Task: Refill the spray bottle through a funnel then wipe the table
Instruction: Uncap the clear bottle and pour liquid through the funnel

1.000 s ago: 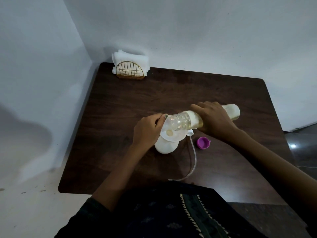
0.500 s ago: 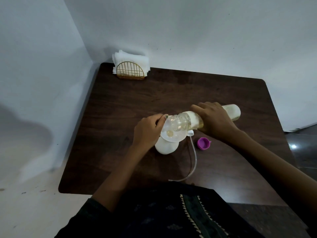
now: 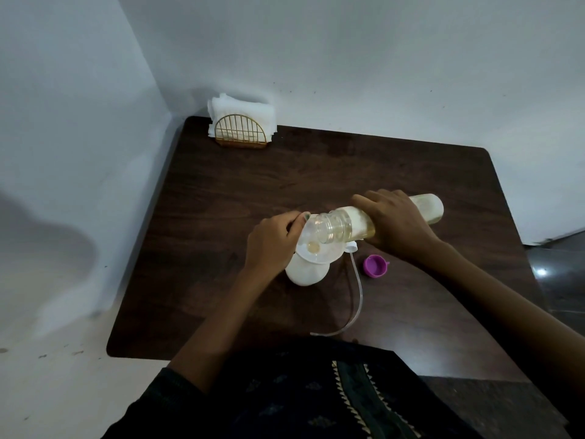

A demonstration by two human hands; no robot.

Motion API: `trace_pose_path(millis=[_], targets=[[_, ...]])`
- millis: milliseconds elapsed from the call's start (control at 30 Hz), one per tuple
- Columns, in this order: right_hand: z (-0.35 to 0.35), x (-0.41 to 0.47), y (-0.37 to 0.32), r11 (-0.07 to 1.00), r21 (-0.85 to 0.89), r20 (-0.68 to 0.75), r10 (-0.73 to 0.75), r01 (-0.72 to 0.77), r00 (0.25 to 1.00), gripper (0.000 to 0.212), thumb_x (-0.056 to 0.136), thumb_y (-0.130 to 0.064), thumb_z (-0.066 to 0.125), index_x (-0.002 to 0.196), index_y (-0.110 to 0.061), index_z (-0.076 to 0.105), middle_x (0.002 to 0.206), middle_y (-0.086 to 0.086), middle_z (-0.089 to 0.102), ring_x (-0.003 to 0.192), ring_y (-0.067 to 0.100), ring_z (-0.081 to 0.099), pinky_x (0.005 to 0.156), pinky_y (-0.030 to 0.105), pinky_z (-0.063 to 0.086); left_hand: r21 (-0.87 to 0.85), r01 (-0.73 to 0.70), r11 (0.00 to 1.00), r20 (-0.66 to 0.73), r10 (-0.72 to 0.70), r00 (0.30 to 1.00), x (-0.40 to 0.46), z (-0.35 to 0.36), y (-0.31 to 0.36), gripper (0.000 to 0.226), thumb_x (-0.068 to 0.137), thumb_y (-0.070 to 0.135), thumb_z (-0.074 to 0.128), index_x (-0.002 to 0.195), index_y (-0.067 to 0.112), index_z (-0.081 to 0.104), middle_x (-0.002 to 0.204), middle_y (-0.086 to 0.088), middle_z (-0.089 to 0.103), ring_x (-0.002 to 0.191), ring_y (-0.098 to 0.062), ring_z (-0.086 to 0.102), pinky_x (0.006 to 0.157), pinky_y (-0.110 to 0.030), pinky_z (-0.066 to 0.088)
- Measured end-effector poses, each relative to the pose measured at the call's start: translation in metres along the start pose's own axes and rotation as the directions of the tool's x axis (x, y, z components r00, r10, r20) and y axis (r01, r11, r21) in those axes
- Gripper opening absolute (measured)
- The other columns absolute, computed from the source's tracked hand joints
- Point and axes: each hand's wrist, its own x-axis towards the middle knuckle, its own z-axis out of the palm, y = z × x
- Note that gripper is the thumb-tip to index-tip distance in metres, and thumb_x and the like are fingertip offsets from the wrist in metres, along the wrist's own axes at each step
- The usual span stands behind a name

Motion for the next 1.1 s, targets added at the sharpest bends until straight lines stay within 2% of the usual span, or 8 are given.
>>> trace_pose_path(millis=[333, 600, 1100], targets=[[-0.0023, 0.0017, -0.0011, 1.0, -0.001, -0.002, -0.013, 0.013, 1.0, 0.044, 0.061, -0.022, 0.082, 0.097, -0.013, 0.059, 0.079, 0.008, 0.064, 0.069, 0.029, 0.06, 0.065, 0.039, 0.044, -0.002, 0.011, 1.0, -0.002, -0.011, 1.0, 0.0005, -0.0019, 0.0007, 0.03, 0.098, 0.035, 0.045, 0.092, 0.018, 0.069, 0.062, 0.009, 0.057, 0.056, -0.01, 0.053, 0.052, -0.024, 0.036], [-0.0003, 0.0028, -0.0015, 1.0, -0.019, -0.028, -0.02, 0.02, 0.999, 0.042, 0.06, -0.021, 0.082, 0.094, -0.013, 0.058, 0.074, 0.007, 0.061, 0.064, 0.029, 0.057, 0.061, 0.036, 0.04, -0.006, 0.012, 1.0, -0.014, -0.012, 1.0, -0.0001, -0.0018, -0.0022, 0.031, 0.098, 0.035, 0.045, 0.077, 0.02, 0.064, 0.053, 0.011, 0.049, 0.051, -0.008, 0.049, 0.049, -0.024, 0.03], [-0.0011, 0.002, -0.0015, 1.0, -0.006, -0.022, -0.02, 0.02, 1.0, 0.042, 0.061, -0.02, 0.082, 0.095, -0.012, 0.059, 0.076, 0.008, 0.063, 0.066, 0.029, 0.058, 0.063, 0.039, 0.043, -0.003, 0.008, 1.0, -0.011, -0.009, 1.0, 0.0007, -0.001, -0.0009, 0.031, 0.098, 0.036, 0.045, 0.088, 0.019, 0.069, 0.057, 0.008, 0.055, 0.053, -0.01, 0.053, 0.05, -0.029, 0.041]])
